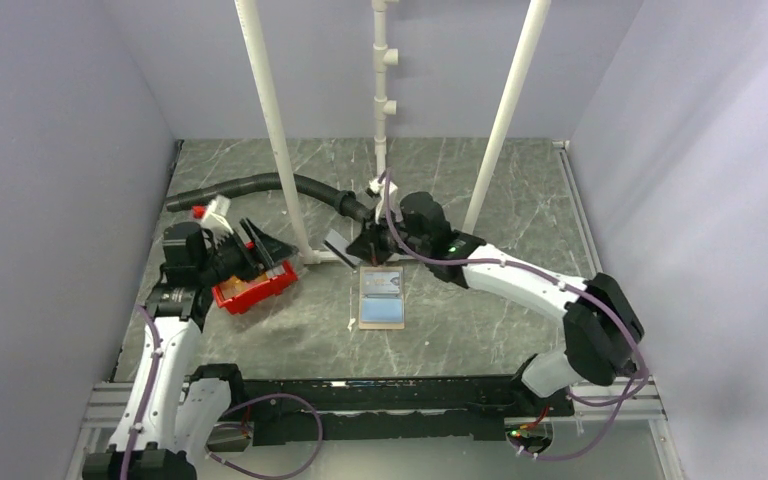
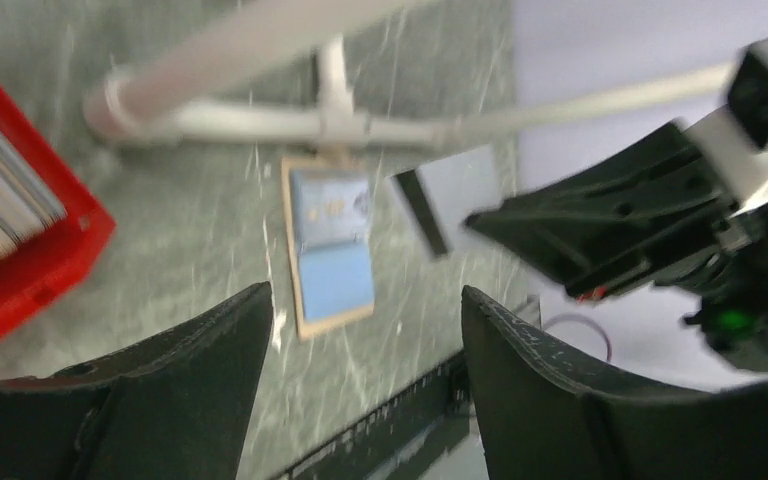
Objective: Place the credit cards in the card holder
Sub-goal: Insert the credit card into the card holder.
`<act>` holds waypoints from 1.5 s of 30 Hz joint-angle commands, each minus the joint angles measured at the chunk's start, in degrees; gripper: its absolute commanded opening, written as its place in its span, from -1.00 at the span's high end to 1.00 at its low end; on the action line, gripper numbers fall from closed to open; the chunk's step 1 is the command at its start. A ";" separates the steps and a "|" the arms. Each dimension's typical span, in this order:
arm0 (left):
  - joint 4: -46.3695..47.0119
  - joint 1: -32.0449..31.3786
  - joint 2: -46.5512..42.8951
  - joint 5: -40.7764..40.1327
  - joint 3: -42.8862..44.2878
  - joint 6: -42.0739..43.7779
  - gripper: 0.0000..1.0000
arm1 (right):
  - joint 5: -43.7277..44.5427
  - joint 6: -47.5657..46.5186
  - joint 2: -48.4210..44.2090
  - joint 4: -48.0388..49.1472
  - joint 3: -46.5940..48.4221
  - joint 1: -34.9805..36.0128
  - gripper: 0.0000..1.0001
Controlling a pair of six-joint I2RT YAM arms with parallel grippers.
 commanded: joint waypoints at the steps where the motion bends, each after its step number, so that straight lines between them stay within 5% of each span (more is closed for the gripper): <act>1: -1.62 -7.34 0.81 -0.43 -6.20 2.51 -0.46 | -9.85 -39.73 -5.62 -25.98 -3.09 -7.46 1.00; 5: 3.21 -23.57 1.46 -10.56 -9.06 -0.02 -0.39 | -22.41 -41.28 -2.95 -29.11 -1.30 -13.84 1.00; 9: 18.33 -31.79 5.34 -12.02 -15.58 -4.85 -0.28 | -32.68 -42.58 4.11 -27.56 -1.24 -18.96 1.00; 13: 32.01 -37.46 18.01 -8.97 -17.36 -5.84 0.05 | -33.47 -39.24 4.30 -17.93 -4.73 -19.40 1.00; 17: 33.77 -44.11 30.70 -10.04 -11.91 -1.14 0.42 | -32.05 -37.83 5.94 -15.93 -5.96 -19.33 1.00; 21: 38.35 -49.28 39.88 -8.92 -7.65 1.18 0.49 | -28.91 -36.39 6.84 -14.94 -6.47 -19.34 1.00; 25: 40.13 -50.13 45.21 -7.74 -6.23 0.75 0.52 | -28.51 -35.06 7.64 -12.72 -7.43 -19.34 1.00; 31: 29.76 -48.95 50.21 -13.81 -5.27 0.60 0.70 | -29.77 -32.19 9.37 -6.95 -9.26 -19.40 1.00; 45: 28.43 -45.00 45.66 -16.51 -12.95 -2.21 0.75 | -33.51 -30.15 15.98 -3.82 -9.22 -19.63 1.00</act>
